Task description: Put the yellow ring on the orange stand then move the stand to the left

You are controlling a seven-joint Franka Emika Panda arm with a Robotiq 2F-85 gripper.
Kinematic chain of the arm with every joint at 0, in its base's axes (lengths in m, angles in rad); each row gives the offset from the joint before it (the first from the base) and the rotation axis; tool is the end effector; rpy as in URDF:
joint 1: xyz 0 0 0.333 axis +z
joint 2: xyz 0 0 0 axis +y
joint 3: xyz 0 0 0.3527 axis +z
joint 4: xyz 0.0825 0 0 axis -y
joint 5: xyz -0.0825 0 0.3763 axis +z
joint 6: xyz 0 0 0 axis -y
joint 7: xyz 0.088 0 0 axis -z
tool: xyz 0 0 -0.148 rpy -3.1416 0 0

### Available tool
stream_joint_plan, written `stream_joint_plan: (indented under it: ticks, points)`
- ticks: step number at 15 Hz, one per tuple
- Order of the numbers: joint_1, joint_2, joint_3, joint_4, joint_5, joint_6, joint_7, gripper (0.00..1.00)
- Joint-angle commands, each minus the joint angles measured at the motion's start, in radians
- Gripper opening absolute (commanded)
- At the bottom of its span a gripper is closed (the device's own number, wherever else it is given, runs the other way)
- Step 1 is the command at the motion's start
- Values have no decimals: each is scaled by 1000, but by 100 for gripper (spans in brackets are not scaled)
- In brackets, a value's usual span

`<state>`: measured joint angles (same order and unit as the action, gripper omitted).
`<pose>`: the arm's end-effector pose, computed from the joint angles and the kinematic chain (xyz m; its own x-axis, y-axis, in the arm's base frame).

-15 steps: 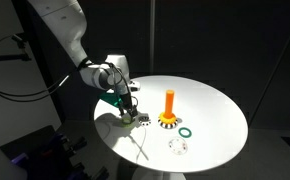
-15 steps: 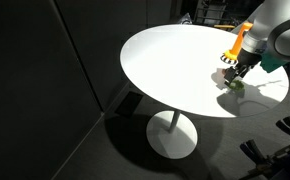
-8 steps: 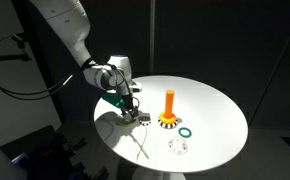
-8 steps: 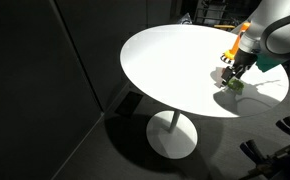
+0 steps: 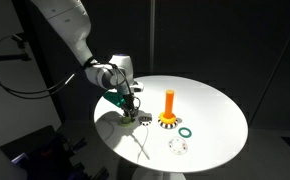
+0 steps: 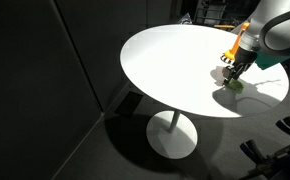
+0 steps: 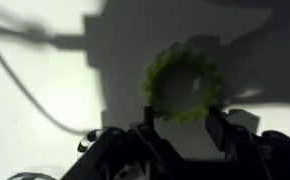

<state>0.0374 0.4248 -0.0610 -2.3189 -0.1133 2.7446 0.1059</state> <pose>0.5304 -0.0113 0.1578 0.9998 -0.0194 0.0040 -0.0197 -0.9974 0.0688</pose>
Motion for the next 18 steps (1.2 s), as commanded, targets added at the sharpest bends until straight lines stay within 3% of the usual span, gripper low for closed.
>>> stream_joint_plan:
  ticks: [1,9,18]
  points:
    - [-12,-15,3,23,22,-44,-20,30]
    - [-20,-97,-8,73,20,-170,-6,30]
    - [-62,-156,-28,207,29,-323,3,30]
